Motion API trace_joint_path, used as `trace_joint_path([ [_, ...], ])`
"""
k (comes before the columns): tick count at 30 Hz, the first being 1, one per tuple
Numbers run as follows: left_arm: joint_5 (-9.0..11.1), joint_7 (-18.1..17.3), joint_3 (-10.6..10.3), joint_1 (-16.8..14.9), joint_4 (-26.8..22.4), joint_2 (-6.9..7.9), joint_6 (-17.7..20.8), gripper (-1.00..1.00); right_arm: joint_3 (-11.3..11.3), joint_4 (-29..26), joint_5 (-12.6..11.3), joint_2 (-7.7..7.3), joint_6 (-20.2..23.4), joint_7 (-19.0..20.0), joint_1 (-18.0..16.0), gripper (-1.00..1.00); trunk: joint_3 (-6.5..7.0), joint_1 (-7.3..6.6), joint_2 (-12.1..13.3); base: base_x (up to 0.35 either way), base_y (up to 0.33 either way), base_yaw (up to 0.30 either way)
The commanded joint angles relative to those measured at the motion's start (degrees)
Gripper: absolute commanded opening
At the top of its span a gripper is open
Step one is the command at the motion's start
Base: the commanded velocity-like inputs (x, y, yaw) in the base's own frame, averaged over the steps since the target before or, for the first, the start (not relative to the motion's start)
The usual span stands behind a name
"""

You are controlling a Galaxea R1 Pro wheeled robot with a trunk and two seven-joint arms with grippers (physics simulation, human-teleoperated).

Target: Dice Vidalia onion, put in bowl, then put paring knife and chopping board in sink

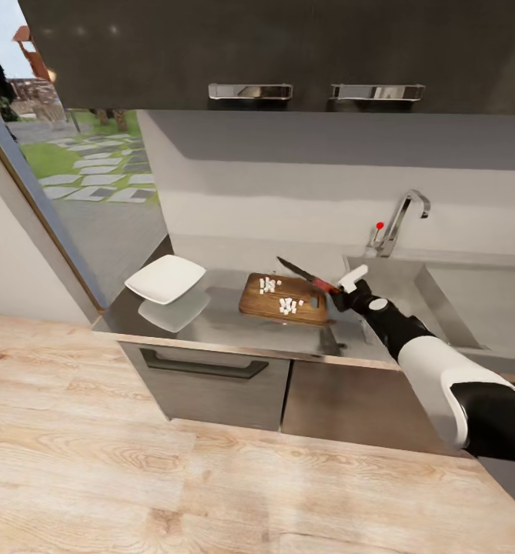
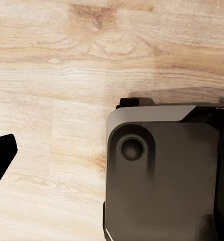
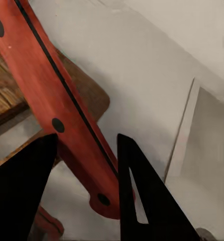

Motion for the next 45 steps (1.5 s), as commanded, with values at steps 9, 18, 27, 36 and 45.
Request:
trace_joint_path([
  [9, 0.6, 0.1, -0.5, -0.1, 0.3, -0.04, -0.4, 1.0, -1.7, -3.1, -7.2, -3.67, 1.4, 1.2, 0.0, -1.0, -0.08, 0.02, -0.1, 0.0, 0.0, 0.0],
  [18, 0.6, 0.1, -0.5, -0.1, 0.3, -0.13, 0.0, 1.0, -1.9, -5.4, -19.7, -10.63, 15.0, 1.2, 0.0, -1.0, -0.08, 0.02, -0.1, 0.0, 0.0, 0.0],
  [27, 0.5, 0.3, -0.5, -0.1, 0.3, 0.66, 0.2, 1.0, -4.0, -0.3, -21.0, -13.91, 18.8, 1.1, 0.0, -1.0, -0.08, 0.02, -0.1, 0.0, 0.0, 0.0],
  [36, 0.4, 0.0, -0.6, -0.1, 0.2, 3.23, 0.1, 1.0, -4.3, 0.5, -21.1, -13.84, 18.8, 1.0, 0.0, -1.0, -0.08, 0.02, -0.1, 0.0, 0.0, 0.0],
  [45, 0.4, 0.0, -0.6, -0.1, 0.2, 3.24, 0.0, 1.0, -4.7, 1.2, -21.0, -13.94, 18.8, 1.0, 0.0, -1.0, -0.08, 0.02, -0.1, 0.0, 0.0, 0.0],
])
